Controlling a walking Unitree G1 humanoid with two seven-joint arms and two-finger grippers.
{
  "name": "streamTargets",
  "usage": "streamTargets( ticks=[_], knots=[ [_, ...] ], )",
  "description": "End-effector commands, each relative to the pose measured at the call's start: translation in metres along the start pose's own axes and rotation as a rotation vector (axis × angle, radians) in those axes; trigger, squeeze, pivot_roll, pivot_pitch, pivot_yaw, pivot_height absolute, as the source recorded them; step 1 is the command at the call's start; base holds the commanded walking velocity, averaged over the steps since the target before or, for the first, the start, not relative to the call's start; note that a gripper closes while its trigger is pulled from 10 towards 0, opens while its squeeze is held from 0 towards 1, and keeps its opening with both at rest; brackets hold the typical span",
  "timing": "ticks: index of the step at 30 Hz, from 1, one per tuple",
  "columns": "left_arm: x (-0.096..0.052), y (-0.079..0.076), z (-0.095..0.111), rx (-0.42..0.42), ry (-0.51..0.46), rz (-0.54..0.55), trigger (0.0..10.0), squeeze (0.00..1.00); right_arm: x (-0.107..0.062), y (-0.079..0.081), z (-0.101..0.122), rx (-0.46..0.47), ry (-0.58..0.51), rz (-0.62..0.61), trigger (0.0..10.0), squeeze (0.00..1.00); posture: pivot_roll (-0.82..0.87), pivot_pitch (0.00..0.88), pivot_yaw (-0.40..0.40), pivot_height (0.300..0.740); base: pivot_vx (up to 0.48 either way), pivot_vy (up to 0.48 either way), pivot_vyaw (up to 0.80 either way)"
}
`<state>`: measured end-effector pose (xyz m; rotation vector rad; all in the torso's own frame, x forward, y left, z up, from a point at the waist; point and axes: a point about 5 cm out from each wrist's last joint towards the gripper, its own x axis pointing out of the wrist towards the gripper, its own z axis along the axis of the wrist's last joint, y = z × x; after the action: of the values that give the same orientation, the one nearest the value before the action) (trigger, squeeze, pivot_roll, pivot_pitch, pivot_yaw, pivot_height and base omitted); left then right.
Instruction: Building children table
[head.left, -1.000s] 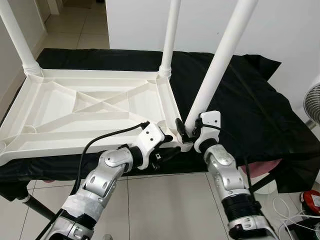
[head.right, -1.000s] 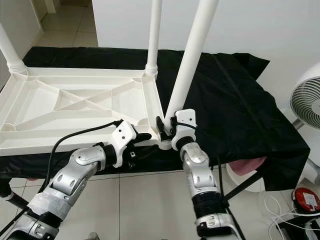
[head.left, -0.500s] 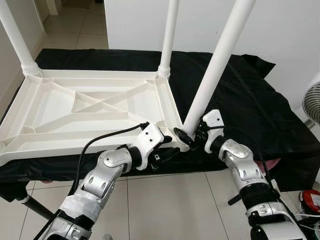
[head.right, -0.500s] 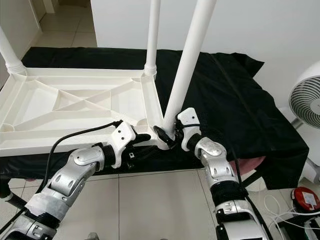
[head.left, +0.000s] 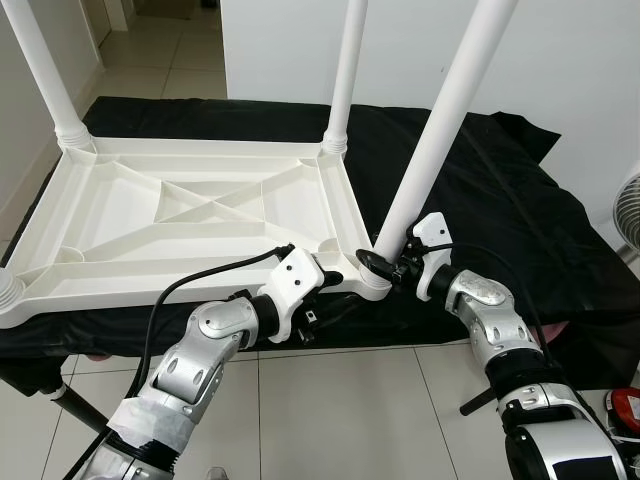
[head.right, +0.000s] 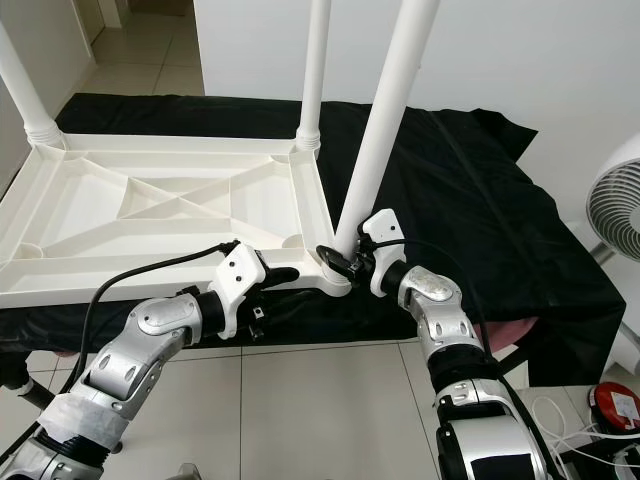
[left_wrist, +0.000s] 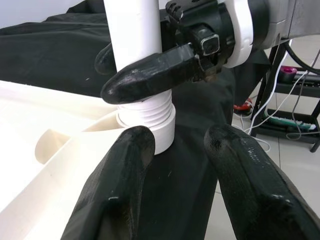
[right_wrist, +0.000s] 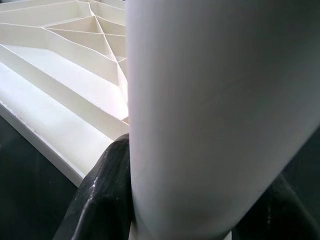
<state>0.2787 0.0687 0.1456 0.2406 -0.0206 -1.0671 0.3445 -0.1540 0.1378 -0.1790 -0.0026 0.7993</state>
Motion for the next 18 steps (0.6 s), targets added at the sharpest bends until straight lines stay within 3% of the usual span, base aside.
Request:
streamTargets(
  ticks=[1,2,3,4,5,9,13,15,16,18],
  knots=[
    [-0.001,-0.004,-0.001,-0.007,0.007,-0.048,10.0,0.0,-0.005,0.001,-0.009,-0.001,0.042,0.005,0.0,0.0,0.02,0.0,-0.078,0.74,0.0,0.0,0.0],
    [-0.001,-0.004,-0.001,-0.007,0.007,-0.048,10.0,0.0,-0.005,0.001,-0.009,-0.001,0.042,0.005,0.0,0.0,0.02,0.0,-0.078,0.74,0.0,0.0,0.0],
    [-0.001,-0.003,-0.001,-0.007,0.007,-0.044,10.0,0.0,-0.004,0.003,-0.01,0.0,0.039,0.001,8.0,0.0,0.02,0.0,-0.08,0.74,0.0,0.0,0.0],
    [0.0,-0.003,-0.001,-0.007,0.007,-0.041,10.0,0.0,-0.002,0.005,-0.011,0.01,0.039,-0.03,10.0,0.0,0.02,0.0,-0.082,0.74,0.0,0.0,0.0],
    [0.0,-0.003,-0.001,-0.007,0.007,-0.041,10.0,0.0,-0.002,0.005,-0.011,0.01,0.039,-0.03,10.0,0.0,0.02,0.0,-0.082,0.74,0.0,0.0,0.0],
    [0.003,-0.002,-0.002,-0.01,0.008,-0.032,10.0,0.0,0.004,0.01,-0.01,0.104,0.001,-0.217,10.0,0.0,0.01,0.0,-0.078,0.74,0.0,0.0,0.0],
    [0.002,-0.003,-0.002,-0.012,0.009,-0.034,10.0,0.0,0.005,0.013,-0.009,0.107,-0.003,-0.248,10.0,0.0,0.01,0.0,-0.079,0.74,0.0,0.0,0.0],
    [0.001,0.0,-0.002,-0.005,0.016,-0.035,10.0,0.0,0.006,0.018,-0.009,0.175,-0.02,-0.393,10.0,0.0,0.01,0.0,-0.079,0.74,0.0,0.0,0.0],
    [0.001,0.0,-0.002,-0.005,0.016,-0.035,10.0,0.0,0.006,0.018,-0.009,0.175,-0.02,-0.393,10.0,0.0,0.01,0.0,-0.079,0.74,0.0,0.0,0.0],
    [0.0,0.004,-0.002,0.003,0.021,-0.034,10.0,0.0,0.006,0.022,-0.008,0.231,-0.033,-0.573,10.0,0.0,0.01,0.0,-0.082,0.74,0.0,0.0,0.0]
  ],
)
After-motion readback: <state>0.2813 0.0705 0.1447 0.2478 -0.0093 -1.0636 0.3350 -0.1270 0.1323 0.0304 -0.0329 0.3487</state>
